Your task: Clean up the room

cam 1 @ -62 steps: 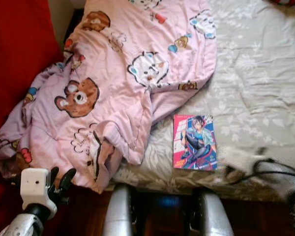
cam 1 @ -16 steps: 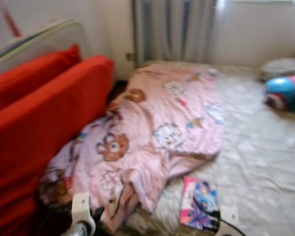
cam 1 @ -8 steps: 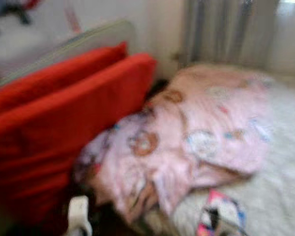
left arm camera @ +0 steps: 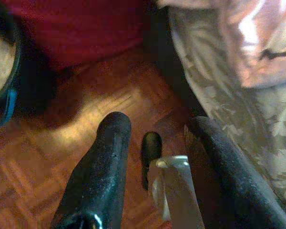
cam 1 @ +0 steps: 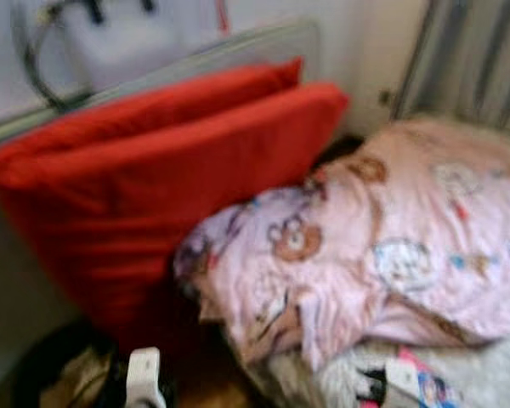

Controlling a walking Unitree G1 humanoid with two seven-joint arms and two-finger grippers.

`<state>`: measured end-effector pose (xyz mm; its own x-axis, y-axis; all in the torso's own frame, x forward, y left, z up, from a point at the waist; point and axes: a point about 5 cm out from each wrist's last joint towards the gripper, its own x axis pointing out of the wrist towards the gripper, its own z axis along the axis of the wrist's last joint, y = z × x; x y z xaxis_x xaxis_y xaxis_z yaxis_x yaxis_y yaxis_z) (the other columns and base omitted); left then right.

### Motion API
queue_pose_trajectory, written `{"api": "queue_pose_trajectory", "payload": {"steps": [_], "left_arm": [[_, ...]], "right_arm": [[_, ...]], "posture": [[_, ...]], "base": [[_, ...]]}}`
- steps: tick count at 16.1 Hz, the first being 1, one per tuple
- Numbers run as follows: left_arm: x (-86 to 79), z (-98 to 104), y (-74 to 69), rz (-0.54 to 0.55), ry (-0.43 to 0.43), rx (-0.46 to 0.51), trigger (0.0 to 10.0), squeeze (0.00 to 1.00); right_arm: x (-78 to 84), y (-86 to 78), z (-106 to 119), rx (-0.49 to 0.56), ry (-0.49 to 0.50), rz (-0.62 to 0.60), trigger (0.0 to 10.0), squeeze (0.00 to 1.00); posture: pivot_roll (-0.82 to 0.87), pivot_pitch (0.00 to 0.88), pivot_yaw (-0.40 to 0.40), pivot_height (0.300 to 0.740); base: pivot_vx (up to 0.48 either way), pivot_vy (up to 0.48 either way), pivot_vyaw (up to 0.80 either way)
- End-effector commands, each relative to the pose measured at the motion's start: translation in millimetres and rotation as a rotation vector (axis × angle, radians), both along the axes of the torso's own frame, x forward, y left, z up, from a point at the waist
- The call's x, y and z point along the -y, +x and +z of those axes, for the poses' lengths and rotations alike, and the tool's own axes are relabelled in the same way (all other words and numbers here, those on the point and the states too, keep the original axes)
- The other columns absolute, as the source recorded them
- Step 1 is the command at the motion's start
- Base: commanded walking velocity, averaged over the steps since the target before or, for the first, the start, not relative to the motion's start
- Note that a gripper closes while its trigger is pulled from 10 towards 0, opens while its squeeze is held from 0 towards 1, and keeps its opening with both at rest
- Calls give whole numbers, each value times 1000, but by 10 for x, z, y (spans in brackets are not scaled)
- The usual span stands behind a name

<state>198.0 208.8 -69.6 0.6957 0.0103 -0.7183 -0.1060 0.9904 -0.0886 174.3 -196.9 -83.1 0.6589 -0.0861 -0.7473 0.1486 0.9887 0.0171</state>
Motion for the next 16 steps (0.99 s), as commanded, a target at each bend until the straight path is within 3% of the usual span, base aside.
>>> {"api": "queue_pose_trajectory", "payload": {"steps": [1,8,16], "left_arm": [[-85,-30,-76,13,27,-35,10000,0],[-67,-89,-180,33,23,-69,10000,0],[-104,-100,-213,41,27,-86,10000,0]], "right_arm": [[-115,67,15,10,24,41,10000,0],[-92,3,-17,-19,28,49,10000,0],[-141,-71,-61,-56,41,67,10000,0]], "posture": [[-29,92,10,740],[-23,86,2,740],[-15,68,8,740]], "base": [[0,0,575],[0,0,0],[0,0,628]]}}
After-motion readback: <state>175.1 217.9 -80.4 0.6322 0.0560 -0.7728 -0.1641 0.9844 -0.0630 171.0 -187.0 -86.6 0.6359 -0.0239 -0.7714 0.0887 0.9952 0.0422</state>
